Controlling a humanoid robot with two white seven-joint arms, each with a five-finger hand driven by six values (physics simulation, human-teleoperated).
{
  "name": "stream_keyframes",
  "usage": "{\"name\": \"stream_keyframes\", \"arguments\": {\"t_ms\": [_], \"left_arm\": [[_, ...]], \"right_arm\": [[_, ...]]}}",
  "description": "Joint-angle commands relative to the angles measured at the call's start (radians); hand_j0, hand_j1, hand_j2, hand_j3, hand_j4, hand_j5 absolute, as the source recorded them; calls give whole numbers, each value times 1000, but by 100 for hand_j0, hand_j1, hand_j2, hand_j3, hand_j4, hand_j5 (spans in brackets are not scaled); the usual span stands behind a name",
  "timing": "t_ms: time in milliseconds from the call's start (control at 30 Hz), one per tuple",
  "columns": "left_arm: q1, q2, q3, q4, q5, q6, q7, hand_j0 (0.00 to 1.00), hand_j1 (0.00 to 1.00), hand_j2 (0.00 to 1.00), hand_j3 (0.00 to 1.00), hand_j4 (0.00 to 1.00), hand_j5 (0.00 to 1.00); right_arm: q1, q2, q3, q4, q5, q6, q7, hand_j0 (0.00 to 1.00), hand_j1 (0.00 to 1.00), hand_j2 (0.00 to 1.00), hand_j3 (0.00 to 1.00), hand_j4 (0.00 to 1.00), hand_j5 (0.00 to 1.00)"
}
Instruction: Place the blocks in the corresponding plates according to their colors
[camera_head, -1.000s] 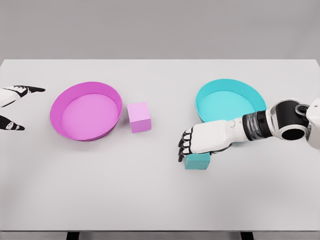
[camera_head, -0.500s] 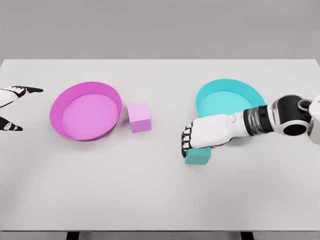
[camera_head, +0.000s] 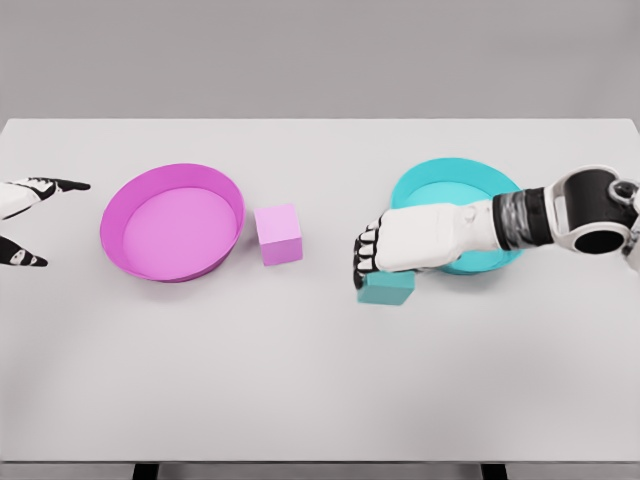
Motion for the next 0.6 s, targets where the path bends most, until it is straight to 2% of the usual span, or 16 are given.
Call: {"name": "stream_keyframes", "arguments": {"t_ms": [0,167,267,567], "left_arm": [[0,2,1,0,7,2,-5,100,100,100,100,100,100],[0,2,1,0,7,2,-5,100,100,100,100,100,100],[-3,2,1,0,9,2,-5,100,100,100,100,100,100],[-5,2,1,7,9,2,-5,100,100,100,100,100,100]], "right_arm": [[0,-3,-31,5,-26,2,1,58,58,58,58,58,58],[-14,3,-40,49,-33,2,1,58,58,58,58,58,58],[-25,5,-85,106,-35,2,3,58,58,58,58,58,58],[-46,39,-99,252,-37,2,3,58,58,58,58,58,58]]}}
